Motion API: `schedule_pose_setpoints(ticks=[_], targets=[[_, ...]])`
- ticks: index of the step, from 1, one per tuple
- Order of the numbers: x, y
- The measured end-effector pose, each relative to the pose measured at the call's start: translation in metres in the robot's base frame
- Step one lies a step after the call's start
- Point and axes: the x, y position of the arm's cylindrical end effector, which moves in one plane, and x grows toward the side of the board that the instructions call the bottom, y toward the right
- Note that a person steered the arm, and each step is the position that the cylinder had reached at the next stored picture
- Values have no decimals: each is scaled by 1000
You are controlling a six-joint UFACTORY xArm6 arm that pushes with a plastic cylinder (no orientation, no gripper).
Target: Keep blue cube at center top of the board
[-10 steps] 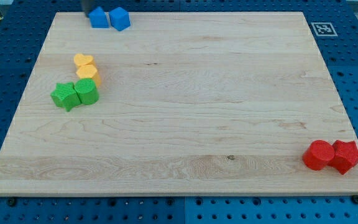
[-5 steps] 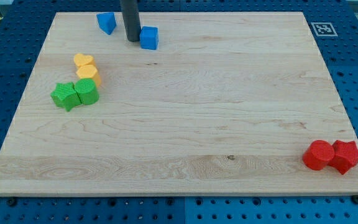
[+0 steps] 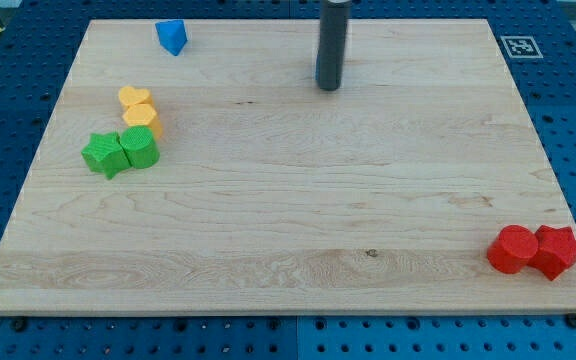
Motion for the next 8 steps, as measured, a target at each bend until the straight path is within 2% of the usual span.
schedule_pose_setpoints(ticks=[1,3,8], targets=[[-9,22],[-16,-20],[-28,-53]])
